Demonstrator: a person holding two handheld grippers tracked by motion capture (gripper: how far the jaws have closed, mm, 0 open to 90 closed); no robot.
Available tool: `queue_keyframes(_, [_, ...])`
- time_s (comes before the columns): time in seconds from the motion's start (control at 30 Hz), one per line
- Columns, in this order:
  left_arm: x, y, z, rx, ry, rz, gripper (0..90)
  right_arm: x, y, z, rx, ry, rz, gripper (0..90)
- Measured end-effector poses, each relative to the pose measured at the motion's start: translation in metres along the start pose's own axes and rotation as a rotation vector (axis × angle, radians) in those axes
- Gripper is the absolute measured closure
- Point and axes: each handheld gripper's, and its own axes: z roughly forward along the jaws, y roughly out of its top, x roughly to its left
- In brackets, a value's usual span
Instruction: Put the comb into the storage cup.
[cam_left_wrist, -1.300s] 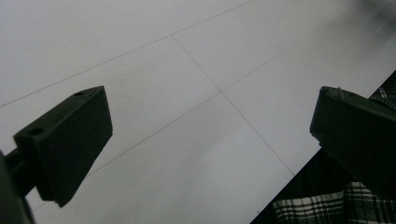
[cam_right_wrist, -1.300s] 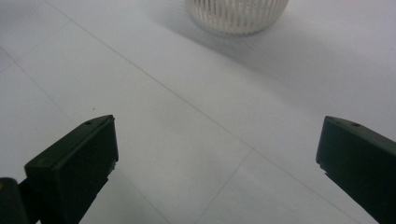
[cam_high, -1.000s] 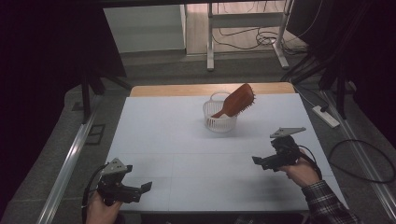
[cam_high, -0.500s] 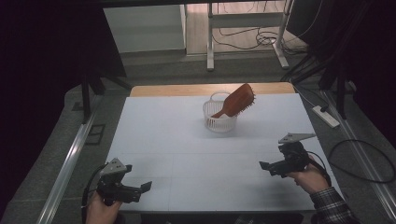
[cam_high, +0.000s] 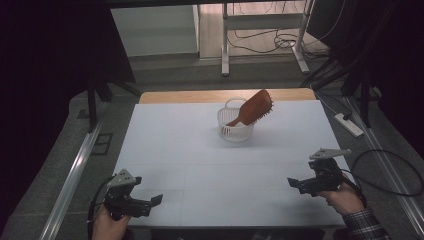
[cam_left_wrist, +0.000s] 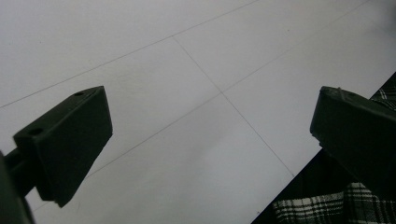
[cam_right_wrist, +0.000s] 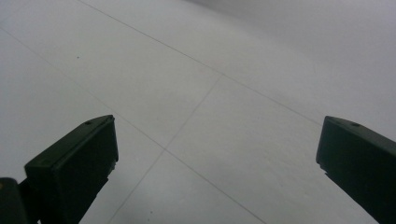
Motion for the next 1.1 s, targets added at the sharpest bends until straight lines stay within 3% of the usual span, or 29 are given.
queue_keyframes(0.53, [0.000,0.000,0.000,0.003,0.004,0.001,0.0,-0.001,-0.021,-0.019,0.014,-0.060,0.014,0.0])
queue_keyframes(1.1, [0.000,0.000,0.000,0.000,0.002,0.000,0.0,-0.002,-0.038,-0.037,0.022,-0.100,0.069,0.0])
